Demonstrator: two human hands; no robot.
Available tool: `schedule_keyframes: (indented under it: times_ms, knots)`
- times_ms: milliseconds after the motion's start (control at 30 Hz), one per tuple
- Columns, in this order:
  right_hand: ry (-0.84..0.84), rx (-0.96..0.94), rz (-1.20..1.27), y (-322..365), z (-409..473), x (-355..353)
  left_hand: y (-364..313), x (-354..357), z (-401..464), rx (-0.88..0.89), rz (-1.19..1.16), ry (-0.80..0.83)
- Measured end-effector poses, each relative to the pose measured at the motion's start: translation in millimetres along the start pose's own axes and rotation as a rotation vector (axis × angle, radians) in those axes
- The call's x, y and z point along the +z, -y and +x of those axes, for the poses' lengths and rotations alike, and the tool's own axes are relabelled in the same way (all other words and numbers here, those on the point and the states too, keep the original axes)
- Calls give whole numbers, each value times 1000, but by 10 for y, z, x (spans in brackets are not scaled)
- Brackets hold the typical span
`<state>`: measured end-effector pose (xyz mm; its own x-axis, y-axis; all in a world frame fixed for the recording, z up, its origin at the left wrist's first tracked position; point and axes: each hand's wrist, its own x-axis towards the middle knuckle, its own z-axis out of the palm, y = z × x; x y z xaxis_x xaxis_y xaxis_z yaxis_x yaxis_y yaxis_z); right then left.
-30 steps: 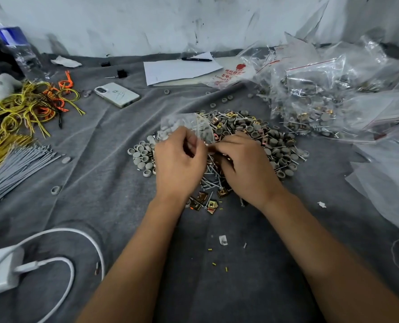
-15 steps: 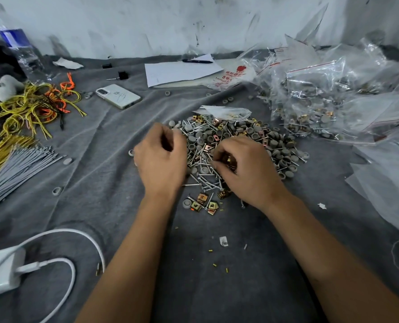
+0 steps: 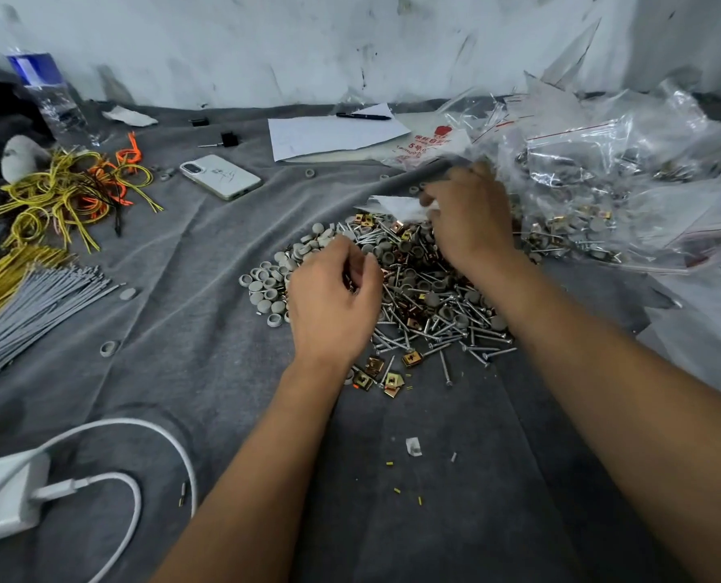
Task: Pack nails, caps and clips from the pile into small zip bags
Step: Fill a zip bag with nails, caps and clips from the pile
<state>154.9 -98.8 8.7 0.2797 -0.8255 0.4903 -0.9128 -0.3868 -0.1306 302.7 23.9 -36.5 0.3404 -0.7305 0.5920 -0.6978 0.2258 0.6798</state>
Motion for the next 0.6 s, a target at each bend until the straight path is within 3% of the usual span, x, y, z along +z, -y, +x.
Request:
schedule_keyframes:
  times_ms: [167,367,500,600]
  knots:
    - [-205,-27,35,81,51,-30,5,34,10,-26,-30,5]
    - [26,-82,-99,-3,154,101,2,27,-1,-33,-41,1]
    - [-56,-29,-9,-29,242,58,-7,28,2,-30,-37,-3]
    - [-124,21,220,59,162,-66,-33,16,2,-9,-43,-49]
